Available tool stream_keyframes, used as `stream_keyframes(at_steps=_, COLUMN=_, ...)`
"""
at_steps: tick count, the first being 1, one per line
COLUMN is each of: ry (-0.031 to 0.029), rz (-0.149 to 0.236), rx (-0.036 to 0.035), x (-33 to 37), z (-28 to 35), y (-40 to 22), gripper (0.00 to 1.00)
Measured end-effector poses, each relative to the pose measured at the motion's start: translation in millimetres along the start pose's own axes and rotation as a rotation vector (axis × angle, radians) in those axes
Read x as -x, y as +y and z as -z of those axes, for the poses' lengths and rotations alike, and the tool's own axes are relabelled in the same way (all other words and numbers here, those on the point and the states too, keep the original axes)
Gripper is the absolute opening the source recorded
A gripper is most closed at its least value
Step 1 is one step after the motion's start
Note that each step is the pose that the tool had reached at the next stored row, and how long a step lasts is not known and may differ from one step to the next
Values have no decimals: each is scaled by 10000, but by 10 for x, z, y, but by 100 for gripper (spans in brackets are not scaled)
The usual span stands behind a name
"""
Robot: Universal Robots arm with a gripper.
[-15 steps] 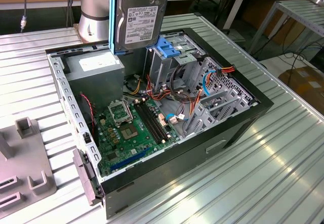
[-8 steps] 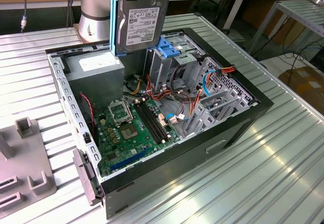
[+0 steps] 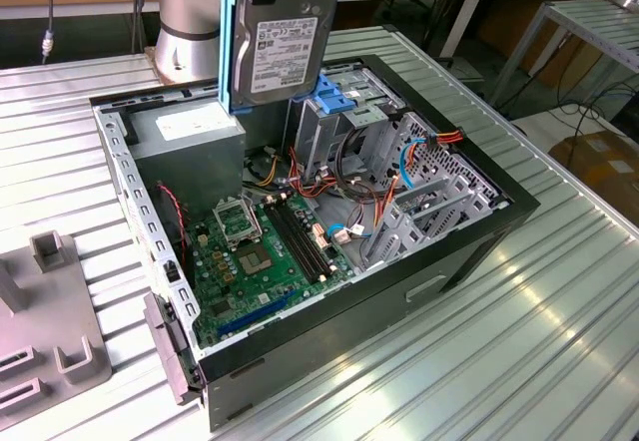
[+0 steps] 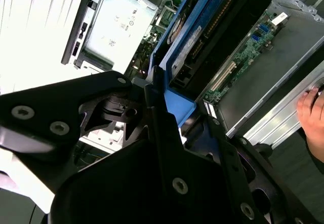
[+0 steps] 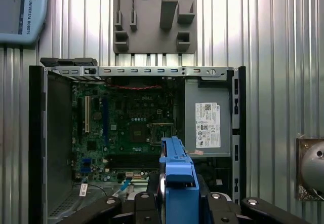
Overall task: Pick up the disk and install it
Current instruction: 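Insert the disk into the insertion slot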
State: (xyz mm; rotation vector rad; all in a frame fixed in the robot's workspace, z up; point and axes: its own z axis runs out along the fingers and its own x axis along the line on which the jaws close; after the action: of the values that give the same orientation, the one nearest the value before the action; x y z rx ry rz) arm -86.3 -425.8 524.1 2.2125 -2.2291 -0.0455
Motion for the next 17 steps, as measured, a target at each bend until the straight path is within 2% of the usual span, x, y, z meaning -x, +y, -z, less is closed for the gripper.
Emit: stream_keyframes(at_steps=17, ry=2, rz=0, rx=1, x=-83, z=3, y=-9, gripper=37)
